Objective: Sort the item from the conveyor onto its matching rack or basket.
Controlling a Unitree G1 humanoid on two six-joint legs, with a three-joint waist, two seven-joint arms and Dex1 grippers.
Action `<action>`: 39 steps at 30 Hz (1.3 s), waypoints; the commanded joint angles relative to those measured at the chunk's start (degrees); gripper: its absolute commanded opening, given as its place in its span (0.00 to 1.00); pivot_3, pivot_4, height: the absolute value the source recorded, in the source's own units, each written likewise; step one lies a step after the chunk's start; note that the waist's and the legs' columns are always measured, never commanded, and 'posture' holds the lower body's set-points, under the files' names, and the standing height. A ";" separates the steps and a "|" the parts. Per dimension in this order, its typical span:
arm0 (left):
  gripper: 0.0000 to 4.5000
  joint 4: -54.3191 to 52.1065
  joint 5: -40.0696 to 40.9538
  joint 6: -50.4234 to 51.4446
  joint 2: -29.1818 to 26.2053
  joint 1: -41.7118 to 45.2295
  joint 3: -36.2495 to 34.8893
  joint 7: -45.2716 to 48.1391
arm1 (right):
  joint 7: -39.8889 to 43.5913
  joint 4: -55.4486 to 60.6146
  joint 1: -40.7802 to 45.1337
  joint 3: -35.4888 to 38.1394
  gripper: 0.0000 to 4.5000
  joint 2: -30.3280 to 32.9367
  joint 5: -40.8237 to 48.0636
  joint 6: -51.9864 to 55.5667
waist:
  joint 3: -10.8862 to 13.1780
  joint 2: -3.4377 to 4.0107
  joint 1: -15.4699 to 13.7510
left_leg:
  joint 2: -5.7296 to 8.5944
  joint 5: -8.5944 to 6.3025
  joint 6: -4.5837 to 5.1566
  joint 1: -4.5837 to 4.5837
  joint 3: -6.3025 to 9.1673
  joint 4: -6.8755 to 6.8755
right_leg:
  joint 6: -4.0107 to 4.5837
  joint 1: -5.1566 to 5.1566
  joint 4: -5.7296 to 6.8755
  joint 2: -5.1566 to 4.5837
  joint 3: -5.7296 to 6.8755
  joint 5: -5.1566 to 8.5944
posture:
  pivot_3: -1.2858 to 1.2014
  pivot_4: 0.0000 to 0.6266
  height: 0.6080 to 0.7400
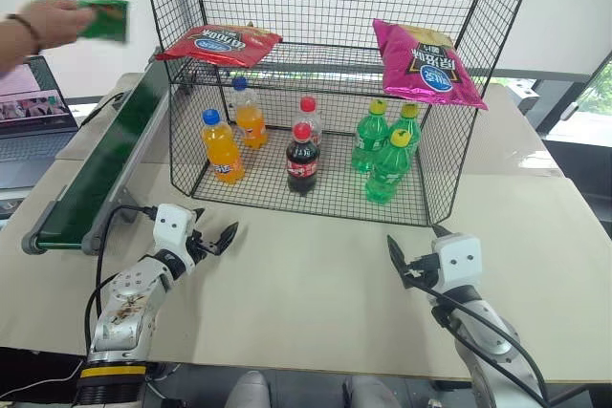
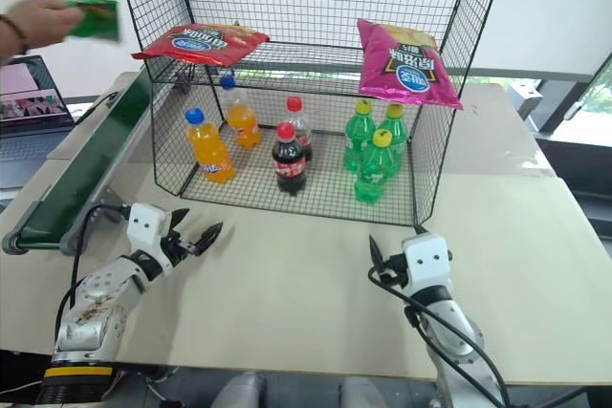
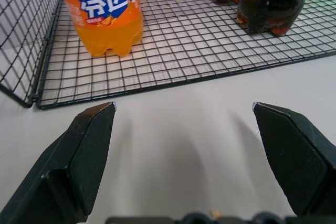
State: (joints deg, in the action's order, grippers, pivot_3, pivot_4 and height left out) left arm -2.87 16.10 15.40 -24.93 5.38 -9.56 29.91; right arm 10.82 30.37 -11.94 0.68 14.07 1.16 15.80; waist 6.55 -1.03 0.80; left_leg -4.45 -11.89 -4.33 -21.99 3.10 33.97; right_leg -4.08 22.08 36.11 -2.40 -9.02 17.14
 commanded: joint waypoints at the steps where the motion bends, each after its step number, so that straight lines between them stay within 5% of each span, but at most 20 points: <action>1: 0.99 -2.83 1.12 0.23 -0.49 -0.38 -1.39 -0.05 | 0.52 1.61 0.21 0.80 1.00 0.42 0.22 -1.07 | 0.00 0.00 0.01 | 0.00 0.00 0.00 0.00 0.00 0.00 | 0.00 0.00 0.00 0.00 0.00 0.00 | 0.52 0.24 1.00; 22: 0.99 -6.90 5.88 6.12 -1.00 -0.17 -4.87 -0.96 | 3.88 3.60 2.64 1.41 1.00 3.14 1.89 1.19 | -0.02 0.00 0.06 | 0.00 0.00 0.00 -0.01 0.00 0.01 | 0.00 0.00 0.01 0.00 0.00 0.00 | 0.52 0.24 1.00; 32: 0.99 -23.56 43.26 29.75 -2.73 -5.97 -30.46 -13.04 | 24.26 4.30 24.47 3.17 1.00 14.14 23.91 12.73 | -0.01 -0.01 1.27 | -0.02 -0.12 0.22 0.03 0.06 0.19 | 0.00 -0.13 0.08 0.01 0.03 0.00 | 0.52 0.24 1.00; 39: 0.99 -22.22 64.64 30.89 -2.68 -14.41 -43.02 -25.09 | 32.37 0.63 35.62 1.05 1.00 14.69 34.50 16.91 | 0.01 -0.04 1.24 | -0.02 -0.28 0.49 0.04 0.19 0.41 | 0.00 -0.29 0.04 0.00 0.17 0.00 | 0.52 0.24 1.00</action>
State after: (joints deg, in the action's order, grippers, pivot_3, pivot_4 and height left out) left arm -24.64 75.19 47.27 -27.27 -7.59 -48.83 7.65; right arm 41.34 30.73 21.36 1.81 28.90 32.88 32.43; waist 6.55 -1.08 2.05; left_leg -4.47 -12.18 -3.84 -21.94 3.29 34.39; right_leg -4.08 21.78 36.15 -2.39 -8.84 17.14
